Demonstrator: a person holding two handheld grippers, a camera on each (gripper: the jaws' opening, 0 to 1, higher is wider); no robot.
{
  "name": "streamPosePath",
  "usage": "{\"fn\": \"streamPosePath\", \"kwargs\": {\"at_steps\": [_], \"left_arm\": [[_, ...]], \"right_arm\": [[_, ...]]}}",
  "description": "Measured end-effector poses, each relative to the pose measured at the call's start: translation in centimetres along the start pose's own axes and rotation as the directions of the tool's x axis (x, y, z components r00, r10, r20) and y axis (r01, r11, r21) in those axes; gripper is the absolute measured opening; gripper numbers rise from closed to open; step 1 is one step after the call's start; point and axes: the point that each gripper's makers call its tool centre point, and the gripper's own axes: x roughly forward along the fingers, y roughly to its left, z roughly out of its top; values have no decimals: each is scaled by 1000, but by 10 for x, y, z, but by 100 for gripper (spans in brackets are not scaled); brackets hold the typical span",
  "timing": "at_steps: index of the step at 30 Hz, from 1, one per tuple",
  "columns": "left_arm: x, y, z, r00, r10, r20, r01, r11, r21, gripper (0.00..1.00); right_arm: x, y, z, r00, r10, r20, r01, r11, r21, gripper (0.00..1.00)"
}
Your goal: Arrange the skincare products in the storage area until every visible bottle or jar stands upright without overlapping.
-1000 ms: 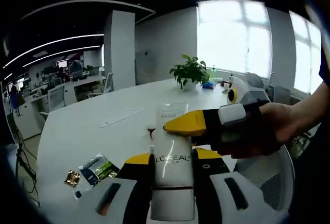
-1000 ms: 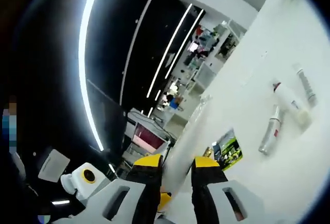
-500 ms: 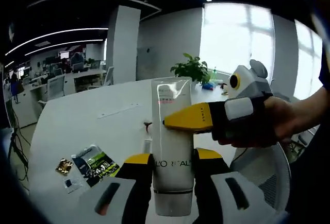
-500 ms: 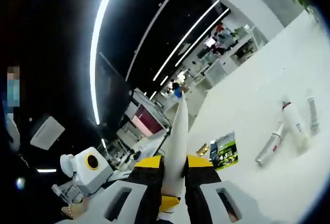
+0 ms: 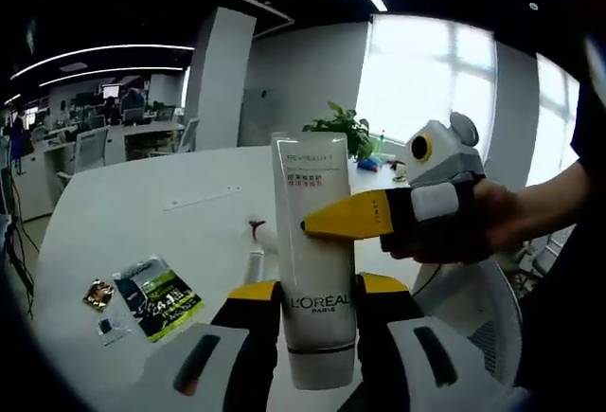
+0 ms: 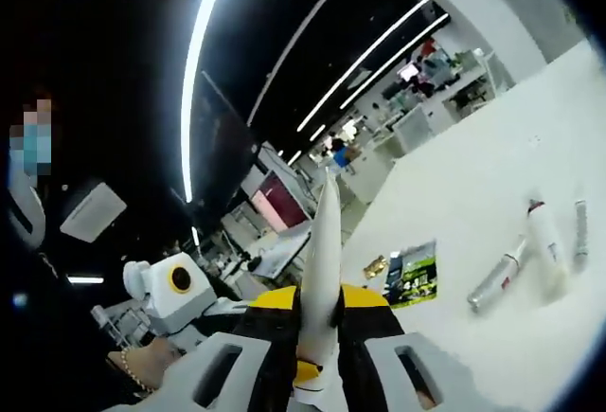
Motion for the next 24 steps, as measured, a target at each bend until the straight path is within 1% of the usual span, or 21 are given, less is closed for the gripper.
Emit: {"fn": "streamPosePath", "kwargs": {"at_steps": [1,2,8,10,12,14,18,21,22,23,24], "left_arm": [[0,0,-1,1000,-3,-1,3,1000,-11,35],[-1,0,-2,1000,-5,1,5,1000,-16,35],[-6,1,-5,1000,-17,13,18,998,-58,35],[-8,0,-5,1000,-24,17,25,998,-53,35],[-11,1,-3,999,-33,29,35,997,-73,34],[-14,-1,2,998,-39,58,44,995,-92,34],[-19,4,4,997,-43,70,50,992,-116,36],[-22,5,6,996,-45,74,54,991,-121,34],[-24,8,7,996,-48,78,57,991,-123,34],[-25,8,9,995,-53,84,63,989,-130,35],[-27,7,14,992,-71,104,86,984,-154,36]], "right_arm": [[0,1,0,1000,2,-3,-2,1000,-7,8],[1,3,-2,1000,17,-13,-17,999,-32,8],[4,10,-5,997,59,-45,-63,994,-91,7],[5,12,-6,996,66,-54,-71,993,-98,7],[6,13,-6,995,78,-62,-85,990,-115,7],[6,15,-6,994,84,-70,-93,985,-144,7],[4,14,-10,992,84,-97,-99,982,-164,7],[2,15,-12,991,83,-104,-101,980,-174,7],[1,15,-13,990,84,-109,-102,979,-177,7],[1,15,-13,990,85,-115,-105,978,-182,7],[0,16,-15,988,88,-125,-111,975,-191,7]]}}
